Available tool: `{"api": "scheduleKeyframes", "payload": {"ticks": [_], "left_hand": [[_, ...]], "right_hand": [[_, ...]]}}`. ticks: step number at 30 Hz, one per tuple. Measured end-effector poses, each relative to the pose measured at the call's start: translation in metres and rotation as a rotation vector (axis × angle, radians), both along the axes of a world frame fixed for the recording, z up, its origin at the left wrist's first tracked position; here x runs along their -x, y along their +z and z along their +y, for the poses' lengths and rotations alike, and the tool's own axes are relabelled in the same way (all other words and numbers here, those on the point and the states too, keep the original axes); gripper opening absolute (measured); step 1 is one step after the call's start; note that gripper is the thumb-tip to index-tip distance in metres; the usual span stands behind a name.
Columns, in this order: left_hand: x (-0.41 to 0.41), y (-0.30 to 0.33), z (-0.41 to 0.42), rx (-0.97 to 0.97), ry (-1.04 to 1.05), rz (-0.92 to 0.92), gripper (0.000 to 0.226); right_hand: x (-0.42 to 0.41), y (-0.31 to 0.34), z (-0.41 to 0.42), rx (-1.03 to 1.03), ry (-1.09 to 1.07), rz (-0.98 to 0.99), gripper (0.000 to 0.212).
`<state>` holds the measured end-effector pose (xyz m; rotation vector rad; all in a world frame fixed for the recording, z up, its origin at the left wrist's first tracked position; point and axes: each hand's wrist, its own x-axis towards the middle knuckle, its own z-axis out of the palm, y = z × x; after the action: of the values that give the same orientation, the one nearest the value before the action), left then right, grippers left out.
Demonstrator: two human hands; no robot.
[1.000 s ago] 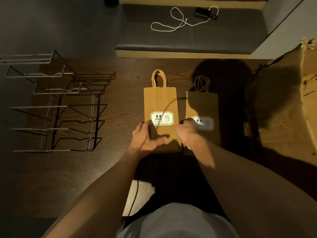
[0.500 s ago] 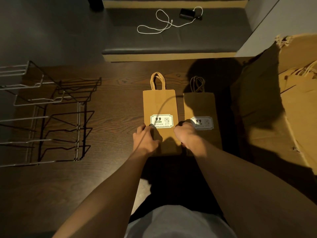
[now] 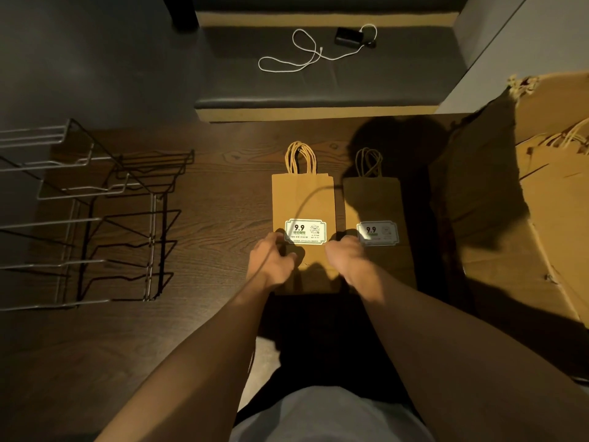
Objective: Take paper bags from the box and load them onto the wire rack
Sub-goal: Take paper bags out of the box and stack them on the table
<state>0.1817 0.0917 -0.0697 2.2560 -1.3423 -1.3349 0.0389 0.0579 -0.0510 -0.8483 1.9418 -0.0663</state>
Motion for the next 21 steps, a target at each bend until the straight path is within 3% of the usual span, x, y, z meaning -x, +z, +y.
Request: {"api": "scheduleKeyframes", "payload": {"ticks": [10,14,19,21], "left_hand": [[-0.012,0.009,-0.011,-0.039,0.02,-0.049,0.047],[-0.003,0.033,-0.04,0.052,0.003,0.009,0.035],[0.047,0.086,-0.08,0.218,0.034,0.182,0.017],[0.073,0.106,-0.093,0.342,0.035,0.21,0.013]], "right_hand": [[0.0,0.011,-0.003,0.003,0.086,0.0,0.027],[0.004,0.037,-0.019,0.127,0.11,-0.008,0.028],[0.027,0.089,-0.044,0.36,-0.069,-0.177,0.014],[0.041,0.107,-0.061,0.472,-0.068,-0.185,0.023]]}}
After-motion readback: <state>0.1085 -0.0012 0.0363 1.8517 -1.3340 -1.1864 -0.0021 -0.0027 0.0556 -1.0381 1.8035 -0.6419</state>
